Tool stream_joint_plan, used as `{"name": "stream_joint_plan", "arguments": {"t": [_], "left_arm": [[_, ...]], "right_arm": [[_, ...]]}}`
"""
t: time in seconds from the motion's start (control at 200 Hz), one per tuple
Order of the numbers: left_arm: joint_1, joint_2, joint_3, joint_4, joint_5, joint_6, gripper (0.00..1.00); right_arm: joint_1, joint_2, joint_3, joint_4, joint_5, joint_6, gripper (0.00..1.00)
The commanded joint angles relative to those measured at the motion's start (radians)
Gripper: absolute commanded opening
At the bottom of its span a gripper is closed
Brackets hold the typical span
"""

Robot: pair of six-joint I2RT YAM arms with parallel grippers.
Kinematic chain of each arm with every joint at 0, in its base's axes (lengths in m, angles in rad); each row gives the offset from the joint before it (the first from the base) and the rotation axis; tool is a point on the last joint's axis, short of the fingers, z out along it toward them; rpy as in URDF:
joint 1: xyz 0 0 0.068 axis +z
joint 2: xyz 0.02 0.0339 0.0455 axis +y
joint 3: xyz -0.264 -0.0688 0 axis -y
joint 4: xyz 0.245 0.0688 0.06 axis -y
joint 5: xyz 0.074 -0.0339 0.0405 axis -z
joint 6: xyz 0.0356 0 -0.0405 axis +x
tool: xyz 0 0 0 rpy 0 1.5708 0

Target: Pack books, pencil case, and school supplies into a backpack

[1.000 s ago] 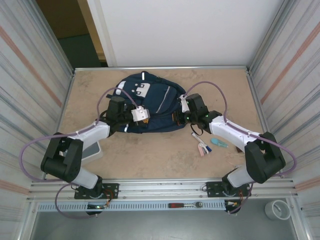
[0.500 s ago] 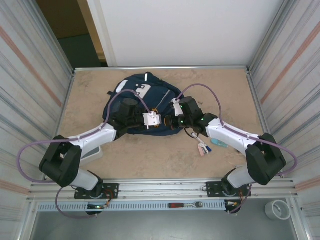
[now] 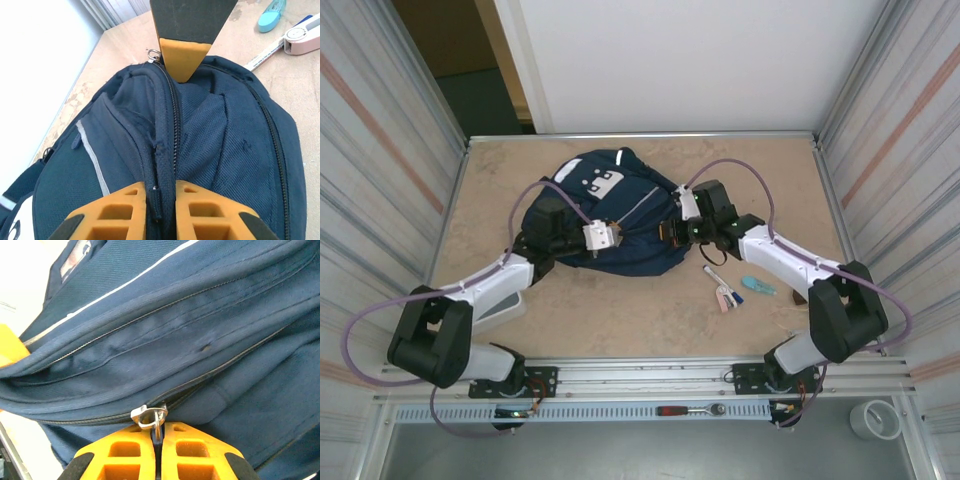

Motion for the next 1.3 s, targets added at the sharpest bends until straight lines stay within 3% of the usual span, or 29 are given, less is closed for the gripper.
{"name": "stream_joint_plan", "arguments": {"t": [0.0, 0.03, 0.11, 0.18, 0.276, 0.411, 0.486, 0.596, 0.711, 0.792, 0.857, 1.097, 1.217, 1.293], "left_arm": [[0.05, -0.036, -0.014, 0.008, -0.006, -0.041, 0.06], [0.05, -0.036, -0.007, -0.004, 0.0, -0.043, 0.13], [0.028, -0.042, 0.018, -0.052, -0.016, -0.071, 0.42], [-0.017, -0.055, 0.035, -0.1, -0.06, -0.084, 0.59], [-0.082, -0.07, 0.048, -0.125, -0.116, -0.109, 0.68], [-0.156, -0.049, 0.066, -0.128, -0.159, -0.121, 0.71], [-0.174, -0.017, 0.094, -0.142, -0.193, -0.121, 0.7], [-0.174, 0.025, 0.123, -0.155, -0.201, -0.123, 0.59], [-0.155, 0.038, 0.122, -0.156, -0.204, -0.111, 0.37], [-0.118, 0.023, 0.108, -0.154, -0.155, -0.116, 0.15], [-0.085, -0.004, 0.086, -0.148, -0.094, -0.121, 0.06], [0.041, -0.135, -0.058, 0.053, 0.104, -0.232, 0.0], [0.068, -0.131, -0.065, 0.033, 0.076, -0.233, 0.01], [0.067, -0.11, -0.046, -0.005, 0.042, -0.234, 0.11]], "right_arm": [[-0.04, 0.028, 0.044, -0.046, 0.077, 0.004, 0.0], [-0.03, 0.03, 0.048, -0.039, 0.074, 0.005, 0.0], [-0.003, 0.02, 0.048, -0.016, 0.066, 0.003, 0.0], [0.011, 0.008, 0.05, 0.001, 0.059, 0.014, 0.0], [0.022, -0.009, 0.041, 0.041, 0.027, 0.047, 0.0], [0.049, -0.032, 0.038, 0.075, 0.005, 0.067, 0.0], [0.067, -0.046, 0.038, 0.086, -0.001, 0.074, 0.0], [0.089, -0.064, 0.035, 0.089, -0.007, 0.064, 0.0], [0.09, -0.071, 0.025, 0.056, 0.015, 0.031, 0.0], [0.07, -0.067, 0.019, 0.021, 0.036, -0.006, 0.0], [0.036, -0.05, 0.019, -0.007, 0.054, -0.019, 0.0], [-0.106, 0.082, 0.092, -0.09, 0.118, 0.012, 0.0], [-0.101, 0.102, 0.11, -0.056, 0.073, 0.024, 0.0], [-0.086, 0.085, 0.103, -0.037, 0.055, 0.029, 0.0]]}}
